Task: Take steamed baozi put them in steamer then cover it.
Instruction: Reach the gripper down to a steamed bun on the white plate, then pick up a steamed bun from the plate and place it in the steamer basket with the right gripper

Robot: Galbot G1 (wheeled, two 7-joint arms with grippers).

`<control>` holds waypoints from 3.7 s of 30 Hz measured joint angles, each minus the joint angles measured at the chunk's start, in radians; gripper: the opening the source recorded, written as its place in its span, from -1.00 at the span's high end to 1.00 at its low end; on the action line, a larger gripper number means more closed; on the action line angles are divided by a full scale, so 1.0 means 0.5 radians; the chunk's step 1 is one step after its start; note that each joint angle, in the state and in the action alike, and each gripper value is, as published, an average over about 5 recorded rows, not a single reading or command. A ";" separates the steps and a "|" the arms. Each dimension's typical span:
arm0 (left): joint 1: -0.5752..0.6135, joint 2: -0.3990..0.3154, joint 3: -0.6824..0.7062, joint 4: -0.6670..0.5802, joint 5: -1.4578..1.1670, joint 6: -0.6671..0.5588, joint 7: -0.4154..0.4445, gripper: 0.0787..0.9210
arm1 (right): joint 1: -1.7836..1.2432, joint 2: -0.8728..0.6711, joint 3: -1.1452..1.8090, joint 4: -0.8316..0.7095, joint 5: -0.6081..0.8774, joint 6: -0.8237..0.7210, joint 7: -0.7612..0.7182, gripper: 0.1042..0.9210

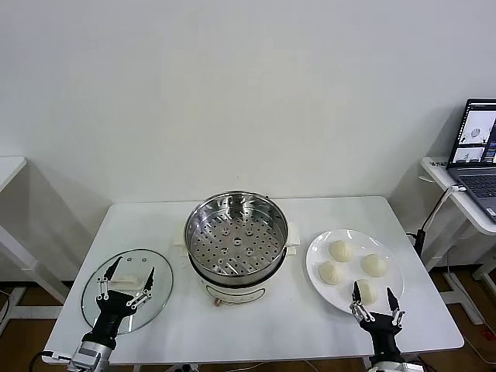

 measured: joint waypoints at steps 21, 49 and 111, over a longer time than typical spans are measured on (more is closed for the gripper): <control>-0.003 0.006 0.010 -0.047 -0.007 0.016 -0.005 -0.77 | 1.318 -0.636 -0.475 -0.683 0.599 -0.469 -0.161 -0.76; 0.047 -0.033 -0.013 -0.079 -0.013 0.022 -0.016 -0.77 | 3.185 -1.121 -2.281 -1.623 -0.479 -0.483 -2.677 -0.76; 0.044 -0.039 -0.015 -0.137 -0.041 0.025 -0.048 -0.77 | 3.977 -0.546 -2.942 -1.782 -1.037 0.130 -2.762 -0.32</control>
